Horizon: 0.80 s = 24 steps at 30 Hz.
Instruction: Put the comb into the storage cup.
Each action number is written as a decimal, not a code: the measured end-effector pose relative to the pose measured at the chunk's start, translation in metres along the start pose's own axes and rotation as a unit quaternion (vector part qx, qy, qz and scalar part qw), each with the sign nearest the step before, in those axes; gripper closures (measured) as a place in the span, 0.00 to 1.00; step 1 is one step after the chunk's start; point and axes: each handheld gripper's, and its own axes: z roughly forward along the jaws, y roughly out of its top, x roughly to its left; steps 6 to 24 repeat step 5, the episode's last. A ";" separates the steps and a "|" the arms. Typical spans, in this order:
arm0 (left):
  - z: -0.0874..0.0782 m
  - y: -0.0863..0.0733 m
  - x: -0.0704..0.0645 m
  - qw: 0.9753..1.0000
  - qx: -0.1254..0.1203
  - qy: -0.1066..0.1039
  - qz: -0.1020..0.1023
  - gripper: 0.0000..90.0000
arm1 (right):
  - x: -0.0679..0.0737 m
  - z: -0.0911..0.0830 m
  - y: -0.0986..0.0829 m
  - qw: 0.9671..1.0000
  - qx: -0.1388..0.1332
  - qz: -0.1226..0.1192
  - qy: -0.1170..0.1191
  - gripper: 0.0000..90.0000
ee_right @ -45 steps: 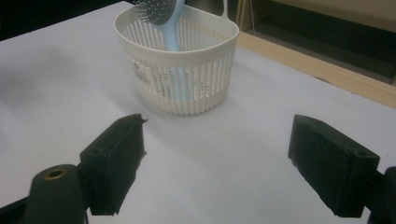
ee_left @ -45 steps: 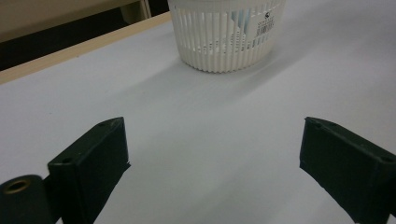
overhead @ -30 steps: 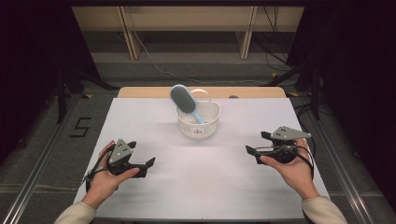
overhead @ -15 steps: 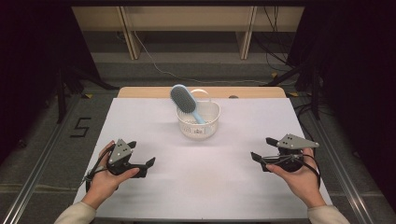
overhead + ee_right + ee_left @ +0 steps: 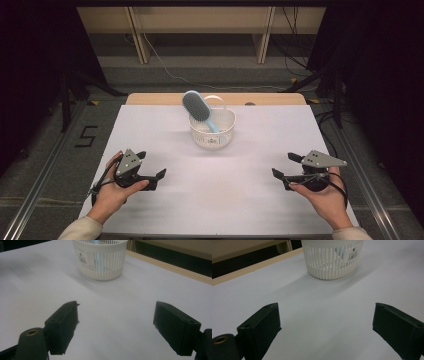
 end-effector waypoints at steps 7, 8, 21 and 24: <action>0.001 0.000 0.000 1.000 0.000 -0.001 0.001 0.08 | 0.001 0.001 0.000 1.000 0.002 -0.005 -0.001 0.23; 0.001 0.000 0.000 1.000 0.000 -0.001 0.001 0.08 | 0.001 0.001 0.000 1.000 0.002 -0.005 -0.001 0.23; 0.001 0.000 0.000 1.000 0.000 -0.001 0.001 0.08 | 0.001 0.001 0.000 1.000 0.002 -0.005 -0.001 0.23; 0.001 0.000 0.000 1.000 0.000 -0.001 0.001 0.08 | 0.001 0.001 0.000 1.000 0.002 -0.005 -0.001 0.23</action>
